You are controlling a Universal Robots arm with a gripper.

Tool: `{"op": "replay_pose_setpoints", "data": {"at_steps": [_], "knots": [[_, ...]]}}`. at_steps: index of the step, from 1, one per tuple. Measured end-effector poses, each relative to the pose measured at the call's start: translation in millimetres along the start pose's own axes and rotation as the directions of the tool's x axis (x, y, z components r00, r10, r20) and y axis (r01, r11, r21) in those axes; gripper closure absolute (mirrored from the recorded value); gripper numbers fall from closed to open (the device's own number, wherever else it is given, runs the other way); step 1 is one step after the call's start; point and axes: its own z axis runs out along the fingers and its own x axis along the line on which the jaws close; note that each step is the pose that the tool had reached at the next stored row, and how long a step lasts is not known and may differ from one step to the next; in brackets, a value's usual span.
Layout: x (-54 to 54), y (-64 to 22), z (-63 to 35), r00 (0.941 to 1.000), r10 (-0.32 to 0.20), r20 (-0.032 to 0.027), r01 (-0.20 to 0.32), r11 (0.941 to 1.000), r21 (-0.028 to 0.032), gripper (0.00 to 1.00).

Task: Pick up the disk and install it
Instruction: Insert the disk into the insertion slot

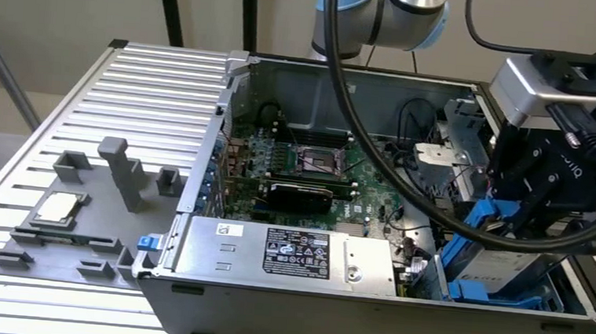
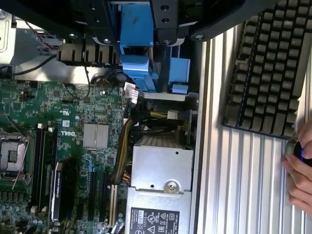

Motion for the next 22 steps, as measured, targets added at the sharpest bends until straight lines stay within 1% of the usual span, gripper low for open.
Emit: {"op": "replay_pose_setpoints", "data": {"at_steps": [4, 7, 14, 17, 22], "knots": [[-0.1, -0.2, 4.6, 1.0000, -0.007, -0.0005, 0.007, 1.0000, -0.0003, 1.00], [-0.1, -0.3, 6.3, 1.0000, -0.010, 0.0000, 0.010, 1.0000, -0.0003, 1.00], [-0.1, -0.3, 6.8, 0.9999, -0.011, -0.0003, 0.011, 0.9999, -0.0004, 1.00], [-0.3, -0.6, 7.3, 0.9999, -0.011, 0.0010, 0.011, 0.9999, -0.0002, 1.00], [-0.2, -0.4, 6.8, 0.9999, -0.011, -0.0001, 0.011, 0.9999, -0.0004, 1.00]]}}
